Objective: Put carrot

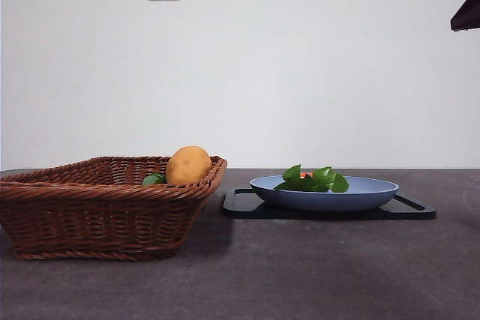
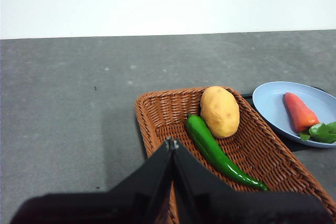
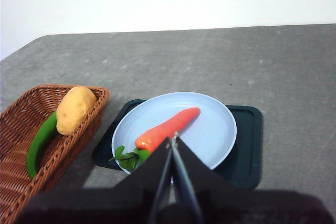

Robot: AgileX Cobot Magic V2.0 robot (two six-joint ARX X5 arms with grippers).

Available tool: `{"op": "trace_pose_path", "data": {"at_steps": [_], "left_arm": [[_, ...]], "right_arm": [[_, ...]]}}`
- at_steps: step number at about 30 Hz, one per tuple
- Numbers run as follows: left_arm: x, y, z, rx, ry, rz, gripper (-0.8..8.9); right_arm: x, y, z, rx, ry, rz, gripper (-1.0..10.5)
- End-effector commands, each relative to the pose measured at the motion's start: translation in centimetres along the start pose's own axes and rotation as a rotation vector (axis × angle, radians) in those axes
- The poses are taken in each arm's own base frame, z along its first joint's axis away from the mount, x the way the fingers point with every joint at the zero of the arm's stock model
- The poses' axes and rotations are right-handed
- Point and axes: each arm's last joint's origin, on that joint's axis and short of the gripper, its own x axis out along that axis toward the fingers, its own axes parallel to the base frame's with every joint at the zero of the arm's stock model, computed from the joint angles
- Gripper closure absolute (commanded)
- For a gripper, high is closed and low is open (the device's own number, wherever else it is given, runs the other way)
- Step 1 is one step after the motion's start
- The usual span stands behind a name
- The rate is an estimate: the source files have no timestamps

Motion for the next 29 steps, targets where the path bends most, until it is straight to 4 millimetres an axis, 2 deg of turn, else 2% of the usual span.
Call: {"op": "trace_pose_path", "data": {"at_steps": [1,6,11,15,21,27,29], "left_arm": [[-0.2,-0.1,0.2,-0.009,-0.02,-0.004,8.05],[-2.1,0.3,0.2,0.06,-0.09,0.031,8.05],[-3.0,1.4,-1.7,0.077,-0.139,0.138,8.05],[-2.3,2.3,-4.2,0.058,-0.131,0.226,8.05],[-0.7,3.1,-7.9,0.002,-0.091,0.256,8.05],[0.5,3.5,-10.2,-0.011,-0.046,0.257,8.05],[0.6,3.5,-10.3,-0.011,-0.055,0.256,8.05]], "right_arm": [[0.0,0.1,0.2,0.005,-0.01,0.004,9.4],[0.0,0.1,0.1,0.005,-0.009,0.005,9.4],[0.1,0.1,0.1,0.005,-0.007,0.004,9.4],[0.1,0.1,0.1,0.005,-0.007,0.004,9.4],[0.1,0.1,0.1,0.005,-0.007,0.004,9.4],[0.1,0.1,0.1,0.005,-0.008,0.004,9.4],[0.1,0.1,0.1,0.005,-0.008,0.004,9.4]]}}
